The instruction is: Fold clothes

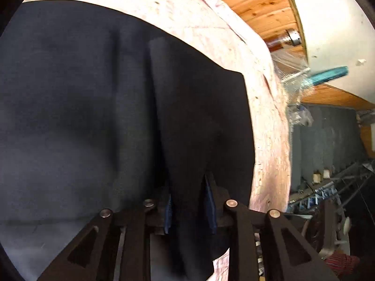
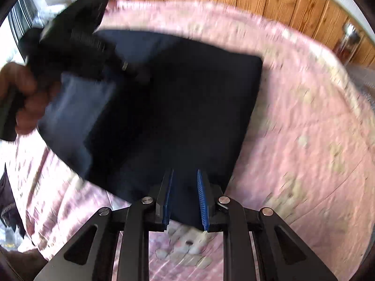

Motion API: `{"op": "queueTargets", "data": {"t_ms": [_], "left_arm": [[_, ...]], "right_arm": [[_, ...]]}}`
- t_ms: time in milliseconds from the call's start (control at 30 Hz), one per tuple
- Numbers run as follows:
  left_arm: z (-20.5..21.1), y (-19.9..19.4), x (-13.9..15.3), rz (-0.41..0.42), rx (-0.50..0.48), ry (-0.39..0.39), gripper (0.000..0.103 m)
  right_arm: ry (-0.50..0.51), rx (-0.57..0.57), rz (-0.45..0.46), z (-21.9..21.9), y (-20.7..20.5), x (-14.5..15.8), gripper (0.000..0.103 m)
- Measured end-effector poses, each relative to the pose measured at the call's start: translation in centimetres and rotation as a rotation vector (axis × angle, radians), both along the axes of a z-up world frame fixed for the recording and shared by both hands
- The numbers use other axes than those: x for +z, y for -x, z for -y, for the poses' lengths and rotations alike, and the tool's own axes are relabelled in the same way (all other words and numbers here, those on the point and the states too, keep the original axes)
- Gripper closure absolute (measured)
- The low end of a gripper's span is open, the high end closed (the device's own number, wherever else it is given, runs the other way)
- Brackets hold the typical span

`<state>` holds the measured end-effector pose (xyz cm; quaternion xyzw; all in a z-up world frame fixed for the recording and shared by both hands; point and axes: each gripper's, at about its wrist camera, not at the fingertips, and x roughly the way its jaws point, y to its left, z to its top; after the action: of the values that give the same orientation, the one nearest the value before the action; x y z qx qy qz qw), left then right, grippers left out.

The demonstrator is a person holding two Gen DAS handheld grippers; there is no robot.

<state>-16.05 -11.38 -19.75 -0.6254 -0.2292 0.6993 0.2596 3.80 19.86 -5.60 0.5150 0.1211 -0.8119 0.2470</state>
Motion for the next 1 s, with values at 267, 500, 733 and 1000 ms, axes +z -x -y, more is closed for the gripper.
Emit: {"op": "queueTargets", "data": {"t_ms": [267, 500, 733, 1000], "left_arm": [[2.5, -7.5, 1.3, -0.052, 0.164, -0.010, 0.052], [9.4, -13.7, 3.8, -0.061, 0.388, 0.063, 0.054], [29.9, -23.1, 5.3, -0.083, 0.785, 0.283, 0.051], [44.7, -26.1, 0.8, -0.146, 0.955, 0.142, 0.037]], "right_arm": [[-0.067, 0.017, 0.050, 1.0, 5.2, -6.1, 0.079], [0.013, 0.062, -0.026, 1.3, 4.4, -6.5, 0.061], [-0.090, 0.036, -0.006, 4.4, 5.9, -11.3, 0.061], [-0.055, 0.092, 0.001, 21.4, 7.6, -12.4, 0.061]]}}
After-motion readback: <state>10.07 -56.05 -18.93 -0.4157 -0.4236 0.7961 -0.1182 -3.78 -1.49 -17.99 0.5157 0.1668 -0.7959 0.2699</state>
